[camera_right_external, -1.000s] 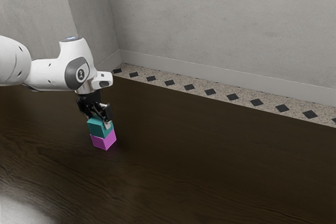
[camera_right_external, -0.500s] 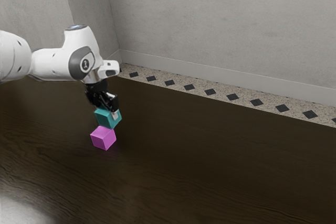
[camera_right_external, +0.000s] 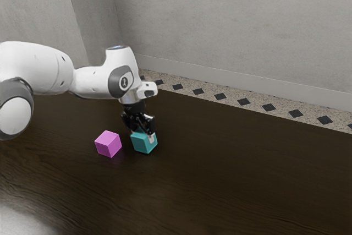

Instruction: Pick up the blue block with one arm, and put the blue block on the table with one arm

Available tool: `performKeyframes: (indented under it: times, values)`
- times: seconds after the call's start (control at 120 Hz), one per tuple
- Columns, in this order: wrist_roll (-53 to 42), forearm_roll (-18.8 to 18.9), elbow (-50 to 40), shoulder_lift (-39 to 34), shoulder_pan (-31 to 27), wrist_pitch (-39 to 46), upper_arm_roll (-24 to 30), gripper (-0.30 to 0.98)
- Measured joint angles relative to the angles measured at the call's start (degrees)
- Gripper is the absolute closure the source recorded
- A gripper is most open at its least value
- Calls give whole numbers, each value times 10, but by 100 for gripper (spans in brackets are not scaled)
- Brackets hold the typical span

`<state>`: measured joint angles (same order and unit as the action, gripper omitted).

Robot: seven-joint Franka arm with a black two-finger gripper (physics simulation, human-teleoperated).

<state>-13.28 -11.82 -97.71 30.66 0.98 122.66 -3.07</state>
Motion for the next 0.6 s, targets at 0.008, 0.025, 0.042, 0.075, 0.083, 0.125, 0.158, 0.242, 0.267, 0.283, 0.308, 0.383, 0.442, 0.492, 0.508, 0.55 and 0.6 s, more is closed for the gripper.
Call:
performKeyframes:
  times: [0.008,0.025,0.042,0.075,0.083,0.125,0.158,0.242,0.267,0.283,0.308,0.383,0.442,0.492,0.508,0.55,0.6]
  values:
    - [1,0,0,0,0,0,0,43]
    - [2,-1,0,1,0,0,0,43]
    - [3,-1,0,1,0,0,0,42]
    - [4,-3,0,3,0,-1,0,38]
    - [4,-4,0,3,0,-1,0,37]
    - [5,-6,0,4,0,-2,0,32]
    - [6,-8,0,4,0,-2,0,29]
    - [6,-12,1,3,0,-4,-1,21]
    - [6,-13,1,3,0,-4,-1,19]
    - [6,-14,1,3,0,-5,-1,17]
    - [6,-14,2,3,1,-5,-2,15]
    - [6,-15,4,-6,1,-8,-3,11]
    - [6,-14,4,-36,1,-13,-8,8]
    - [6,-12,4,-62,1,-21,-10,7]
    - [6,-11,4,-68,1,-23,-11,6]
    - [6,-10,3,-80,1,-30,-15,5]
    - [7,-10,3,-88,1,-39,-19,4]
